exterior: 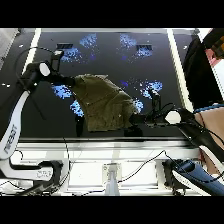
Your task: Fold the clothes and pants, and hang the long-sleeved shirts on hangers.
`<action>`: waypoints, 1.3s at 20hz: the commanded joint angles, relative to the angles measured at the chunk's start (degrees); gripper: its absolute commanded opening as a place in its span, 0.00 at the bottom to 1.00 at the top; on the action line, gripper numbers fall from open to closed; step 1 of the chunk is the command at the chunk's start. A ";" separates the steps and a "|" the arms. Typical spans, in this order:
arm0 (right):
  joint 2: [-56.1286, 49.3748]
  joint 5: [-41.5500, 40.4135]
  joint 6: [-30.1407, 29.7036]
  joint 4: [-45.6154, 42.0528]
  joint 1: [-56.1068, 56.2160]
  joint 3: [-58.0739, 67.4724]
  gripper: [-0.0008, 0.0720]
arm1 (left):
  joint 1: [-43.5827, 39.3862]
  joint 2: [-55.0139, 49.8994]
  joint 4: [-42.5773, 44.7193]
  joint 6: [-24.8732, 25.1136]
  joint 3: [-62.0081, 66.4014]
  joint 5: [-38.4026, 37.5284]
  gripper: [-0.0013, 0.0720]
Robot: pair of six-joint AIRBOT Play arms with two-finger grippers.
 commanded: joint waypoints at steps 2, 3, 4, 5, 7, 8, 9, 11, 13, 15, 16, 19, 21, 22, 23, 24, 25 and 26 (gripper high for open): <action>0.07 5.66 0.15 -9.86 -2.47 6.16 0.95 | 0.09 11.28 1.79 -0.04 -0.83 -8.17 0.85; 0.07 6.47 0.13 -11.89 -4.11 7.26 0.95 | 0.26 14.45 -0.55 -0.09 -2.54 -8.02 0.85; 0.04 7.41 0.15 -14.10 -6.36 7.93 0.95 | 0.52 17.46 -3.78 -0.07 -4.76 -7.52 0.85; 0.07 8.41 0.09 -15.87 -8.92 8.09 0.95 | 0.92 20.87 -7.61 -0.07 -8.07 -7.02 0.85; 0.07 9.49 -2.84 -17.84 -14.03 8.07 0.95 | 1.07 27.21 -14.97 -0.22 -16.85 -6.86 0.85; 0.04 9.35 -4.68 -17.92 -16.20 8.07 0.95 | 1.05 29.86 -18.82 -0.28 -22.05 -6.82 0.85; 0.04 9.09 -6.71 -17.94 -18.14 8.07 0.95 | 0.85 32.15 -23.12 -0.22 -28.11 -6.58 0.85; 0.04 9.05 -9.75 -17.92 -20.96 8.07 0.95 | 0.35 35.28 -30.29 0.22 -39.58 -4.35 0.85; 0.04 8.98 -11.28 -17.94 -22.49 8.07 0.95 | -0.42 37.40 -36.44 2.32 -50.01 -0.24 0.87; 0.04 8.87 -12.22 -17.94 -22.80 8.07 0.95 | -1.42 37.97 -41.88 4.83 -56.61 3.54 0.88; 0.04 8.76 -12.37 -17.90 -22.77 8.07 0.95 | -2.19 37.94 -43.58 6.54 -58.60 5.20 0.90; 0.04 8.15 -12.35 -17.90 -22.77 8.07 0.95 | -6.25 37.92 -43.93 8.11 -61.53 12.04 0.98; 0.04 7.63 -12.33 -17.84 -22.77 8.07 0.95 | -9.57 37.88 -45.64 8.11 -61.79 17.22 0.98; 0.04 7.56 -12.33 -17.55 -22.77 8.07 0.95 | -11.02 37.88 -45.86 8.04 -61.79 19.61 0.98; 0.04 7.58 -12.33 -17.09 -22.77 8.07 0.95 | -12.00 37.77 -45.79 7.78 -61.79 20.76 0.98; 0.04 7.58 -12.33 -16.90 -22.77 8.07 0.95 | -12.20 37.13 -45.81 6.73 -61.79 20.90 0.97; 0.04 7.58 -12.33 -16.72 -22.77 8.07 0.95 | -12.20 35.95 -45.79 5.95 -61.79 20.87 0.97; 0.04 7.58 -12.31 -16.59 -22.77 8.07 0.95 | -12.20 34.38 -45.83 5.95 -61.79 20.87 0.97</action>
